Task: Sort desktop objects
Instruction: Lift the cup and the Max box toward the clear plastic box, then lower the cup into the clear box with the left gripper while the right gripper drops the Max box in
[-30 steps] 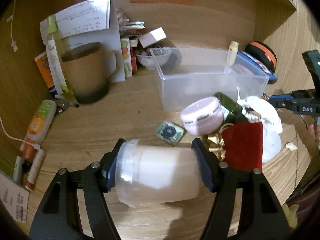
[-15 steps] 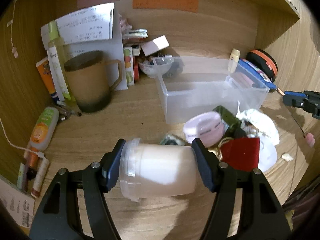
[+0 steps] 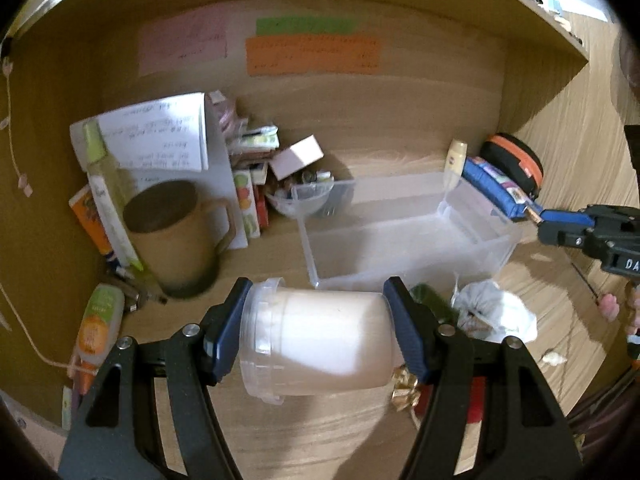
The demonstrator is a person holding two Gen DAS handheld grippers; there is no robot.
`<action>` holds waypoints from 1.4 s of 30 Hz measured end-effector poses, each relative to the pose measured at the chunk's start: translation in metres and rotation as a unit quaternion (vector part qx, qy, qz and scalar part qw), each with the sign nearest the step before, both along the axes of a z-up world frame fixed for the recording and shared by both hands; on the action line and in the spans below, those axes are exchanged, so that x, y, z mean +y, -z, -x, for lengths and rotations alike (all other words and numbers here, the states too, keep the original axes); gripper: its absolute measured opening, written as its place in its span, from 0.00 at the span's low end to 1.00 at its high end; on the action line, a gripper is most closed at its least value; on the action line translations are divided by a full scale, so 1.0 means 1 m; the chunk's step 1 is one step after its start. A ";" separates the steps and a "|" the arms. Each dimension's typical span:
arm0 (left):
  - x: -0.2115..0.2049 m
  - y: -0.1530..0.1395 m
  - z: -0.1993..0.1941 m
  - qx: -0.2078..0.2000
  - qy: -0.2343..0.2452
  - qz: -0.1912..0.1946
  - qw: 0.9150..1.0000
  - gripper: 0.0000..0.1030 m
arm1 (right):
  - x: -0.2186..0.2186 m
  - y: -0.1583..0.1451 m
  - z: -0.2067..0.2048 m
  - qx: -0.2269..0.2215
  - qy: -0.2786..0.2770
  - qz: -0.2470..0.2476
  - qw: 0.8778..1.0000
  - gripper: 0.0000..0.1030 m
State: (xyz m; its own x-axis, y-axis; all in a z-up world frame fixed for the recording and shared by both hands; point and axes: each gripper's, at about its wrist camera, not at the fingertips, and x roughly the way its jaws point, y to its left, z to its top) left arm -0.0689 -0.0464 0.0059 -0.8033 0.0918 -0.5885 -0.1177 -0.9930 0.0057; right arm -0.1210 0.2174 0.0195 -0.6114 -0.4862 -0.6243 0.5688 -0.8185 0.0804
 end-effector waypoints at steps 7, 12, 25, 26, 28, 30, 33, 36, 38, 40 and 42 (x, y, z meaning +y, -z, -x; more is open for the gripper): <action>0.008 -0.012 0.021 0.006 0.018 0.002 1.000 0.64 | -0.004 -0.008 0.015 0.007 -0.003 0.003 1.000 0.24; 0.012 -0.015 0.040 0.004 0.029 0.002 1.000 0.64 | -0.006 -0.010 0.026 0.009 0.000 0.006 1.000 0.24; 0.023 -0.009 0.094 -0.023 0.060 -0.005 0.998 0.64 | -0.022 -0.004 0.065 0.004 0.003 -0.010 1.000 0.24; 0.023 -0.008 0.097 -0.025 0.060 -0.004 0.998 0.64 | -0.023 -0.002 0.068 0.003 0.002 -0.014 1.000 0.24; 0.024 -0.005 0.106 -0.031 0.063 -0.005 0.998 0.64 | -0.026 0.002 0.075 0.000 0.001 -0.020 1.000 0.24; 0.026 -0.002 0.113 -0.037 0.067 -0.005 0.997 0.64 | -0.028 0.006 0.082 -0.006 0.000 -0.023 1.000 0.24; 0.029 0.001 0.123 -0.042 0.072 0.002 0.997 0.64 | -0.031 0.014 0.092 -0.015 -0.001 -0.032 0.999 0.24; 0.032 0.005 0.132 -0.047 0.080 0.011 0.996 0.64 | -0.035 0.022 0.102 -0.024 -0.004 -0.040 0.999 0.24; 0.034 0.007 0.139 -0.051 0.082 0.017 0.995 0.64 | -0.037 0.029 0.110 -0.029 -0.005 -0.048 0.998 0.24; 0.036 0.009 0.145 -0.055 0.084 0.022 0.995 0.64 | -0.040 0.034 0.117 -0.035 -0.005 -0.055 0.998 0.24; 0.038 0.013 0.150 -0.061 0.087 0.024 0.994 0.64 | -0.042 0.041 0.123 -0.042 -0.006 -0.063 0.997 0.24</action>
